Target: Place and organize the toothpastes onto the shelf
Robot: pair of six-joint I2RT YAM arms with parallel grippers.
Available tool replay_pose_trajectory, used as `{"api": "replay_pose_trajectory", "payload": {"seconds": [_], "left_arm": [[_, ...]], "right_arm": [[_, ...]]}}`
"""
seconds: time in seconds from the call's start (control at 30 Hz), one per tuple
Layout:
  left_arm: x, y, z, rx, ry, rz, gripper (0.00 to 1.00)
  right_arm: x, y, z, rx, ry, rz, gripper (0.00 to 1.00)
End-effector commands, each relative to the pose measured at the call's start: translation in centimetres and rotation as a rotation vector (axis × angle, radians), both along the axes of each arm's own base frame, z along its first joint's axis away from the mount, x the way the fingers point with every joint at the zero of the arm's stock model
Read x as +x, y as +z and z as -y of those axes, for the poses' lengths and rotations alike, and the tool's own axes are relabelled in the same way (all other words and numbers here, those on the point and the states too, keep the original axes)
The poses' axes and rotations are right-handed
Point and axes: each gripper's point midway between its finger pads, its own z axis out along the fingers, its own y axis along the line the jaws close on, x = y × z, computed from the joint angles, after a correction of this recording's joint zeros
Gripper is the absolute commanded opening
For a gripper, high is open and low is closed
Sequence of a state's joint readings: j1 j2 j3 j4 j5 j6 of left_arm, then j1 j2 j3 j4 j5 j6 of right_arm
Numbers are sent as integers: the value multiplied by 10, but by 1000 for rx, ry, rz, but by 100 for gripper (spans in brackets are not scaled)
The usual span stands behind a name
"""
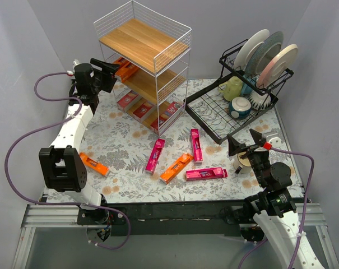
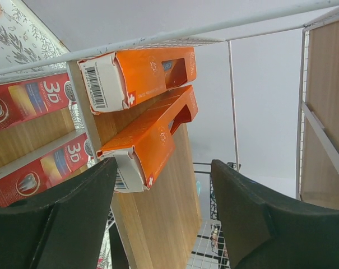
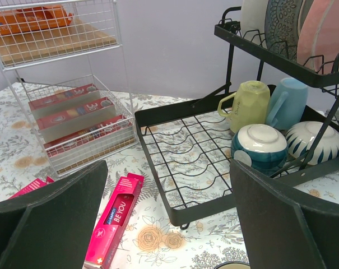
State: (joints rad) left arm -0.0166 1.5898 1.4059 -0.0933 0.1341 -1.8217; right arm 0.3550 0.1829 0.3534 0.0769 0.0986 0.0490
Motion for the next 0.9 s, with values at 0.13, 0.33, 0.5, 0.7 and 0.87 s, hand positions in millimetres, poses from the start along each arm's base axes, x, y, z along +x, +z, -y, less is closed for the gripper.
{"api": "replay_pose_trajectory", "payload": {"seconds": [0.13,0.33,0.5,0.7,0.87], "left_arm": [[7,21,1,10,-18,52,66],[-1,27,-2,37,-6,64,68],[-30,31,-33,188,128,52,82],[-102,3,-88,435,342,-51,98],[-167,-51,-113,535,426,-236,98]], "right_arm": [[-5,29,3,26,-6,75,99],[-5,29,3,25,-6,73,99],[-6,30,3,30,-5,78,99],[-8,32,1,37,7,86,99],[-8,31,-1,44,17,85,99]]}}
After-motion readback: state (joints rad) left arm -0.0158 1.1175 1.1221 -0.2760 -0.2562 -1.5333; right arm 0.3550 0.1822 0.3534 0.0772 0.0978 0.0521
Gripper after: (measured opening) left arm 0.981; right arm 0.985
